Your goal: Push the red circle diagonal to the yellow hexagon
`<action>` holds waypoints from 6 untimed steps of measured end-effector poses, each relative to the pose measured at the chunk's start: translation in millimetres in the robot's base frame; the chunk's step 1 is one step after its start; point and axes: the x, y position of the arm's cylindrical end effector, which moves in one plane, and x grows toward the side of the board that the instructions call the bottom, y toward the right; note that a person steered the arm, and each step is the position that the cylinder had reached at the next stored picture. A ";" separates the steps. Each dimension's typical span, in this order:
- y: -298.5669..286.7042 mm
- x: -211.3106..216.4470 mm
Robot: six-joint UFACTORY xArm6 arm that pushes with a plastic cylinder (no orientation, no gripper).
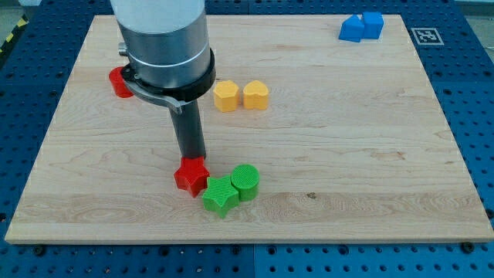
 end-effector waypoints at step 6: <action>-177.1 -120.1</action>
